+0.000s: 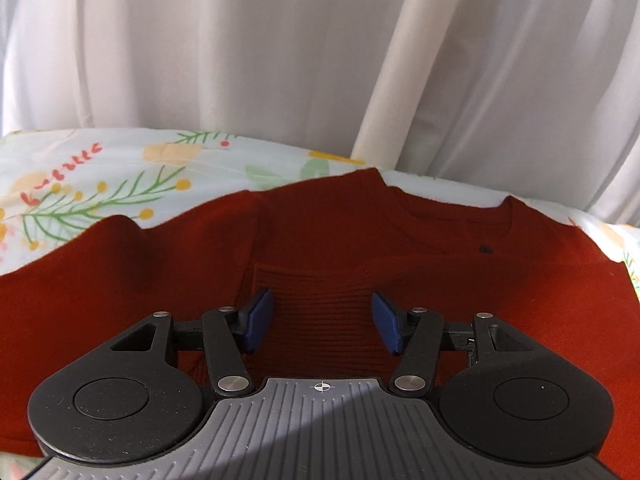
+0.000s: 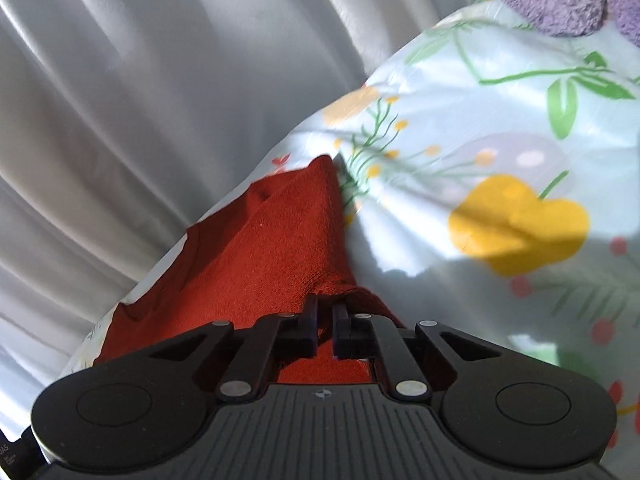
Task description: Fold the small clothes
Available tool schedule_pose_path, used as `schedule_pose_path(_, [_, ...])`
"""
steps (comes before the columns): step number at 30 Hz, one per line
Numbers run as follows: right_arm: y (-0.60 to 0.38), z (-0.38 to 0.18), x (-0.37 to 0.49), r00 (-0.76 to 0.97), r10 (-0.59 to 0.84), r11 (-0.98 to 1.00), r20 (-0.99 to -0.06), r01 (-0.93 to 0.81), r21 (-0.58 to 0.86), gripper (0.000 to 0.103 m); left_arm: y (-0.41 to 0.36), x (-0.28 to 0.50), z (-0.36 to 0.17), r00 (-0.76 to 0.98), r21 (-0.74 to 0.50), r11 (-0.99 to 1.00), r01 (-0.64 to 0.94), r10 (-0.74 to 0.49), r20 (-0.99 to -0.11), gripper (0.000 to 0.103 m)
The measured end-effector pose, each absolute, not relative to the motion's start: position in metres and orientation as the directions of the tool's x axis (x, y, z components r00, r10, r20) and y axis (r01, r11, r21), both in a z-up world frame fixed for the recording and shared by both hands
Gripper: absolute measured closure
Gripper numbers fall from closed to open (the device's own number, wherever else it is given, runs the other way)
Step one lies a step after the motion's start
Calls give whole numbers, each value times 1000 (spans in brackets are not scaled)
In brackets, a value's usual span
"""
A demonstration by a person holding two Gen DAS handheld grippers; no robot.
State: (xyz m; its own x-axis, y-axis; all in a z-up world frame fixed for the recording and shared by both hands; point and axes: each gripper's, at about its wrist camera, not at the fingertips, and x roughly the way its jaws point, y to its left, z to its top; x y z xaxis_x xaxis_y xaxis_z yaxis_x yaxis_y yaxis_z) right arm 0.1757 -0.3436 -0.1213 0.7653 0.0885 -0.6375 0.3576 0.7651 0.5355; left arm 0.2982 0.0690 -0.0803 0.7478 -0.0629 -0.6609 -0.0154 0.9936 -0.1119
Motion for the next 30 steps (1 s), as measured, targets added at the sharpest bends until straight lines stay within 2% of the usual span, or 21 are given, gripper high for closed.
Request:
schedule_pose_path(4, [-347,-124,177,764,94,777,-639,344,527,99,68,295,-81,749,-45,999,10,-37,-661,43])
schedule_pose_path(6, [-341,-115,174,742,120,796,-659,325,511,92,73,294,-78,741,-53,999,6,-40,-670,43])
schedule_pose_path(8, [-331,-101,164,750,142,821,-646,276,501,79,81,291,-77,732,-62,998,-4,-40,-680,44])
schedule_pose_path(10, [-322,-88,156,754,163,851,-636,218,477,74,87,288,-77,727,-91,996,1,-63,-684,45])
schedule_pose_path(15, [-291,-80,173,753,159,926,-639,111,361,74,79,295,-82,729,-62,998,12,-51,-683,47])
schedule_pose_path(17, [-276,-87,190,737,157,947,-657,75,311,74,76,301,-84,736,-40,999,17,-39,-676,43])
schedule_pose_path(20, [-249,-104,214,711,104,986,-695,17,166,75,77,310,-85,733,-48,999,4,-36,-680,41])
schedule_pose_path(24, [-234,-118,221,765,15,1000,-643,-22,-4,74,77,315,-88,748,-35,999,16,-35,-662,37])
schedule_pose_path(28, [-238,-120,225,780,3,1000,-625,-8,-5,70,78,312,-90,755,-50,999,11,-41,-654,32])
schedule_pose_path(29, [-238,-120,224,781,3,1000,-624,-11,-9,69,79,311,-88,746,-64,998,1,-44,-665,29])
schedule_pose_path(30, [-237,-119,223,781,-1,1000,-625,-12,-16,69,79,308,-85,733,-88,996,-5,-56,-678,21])
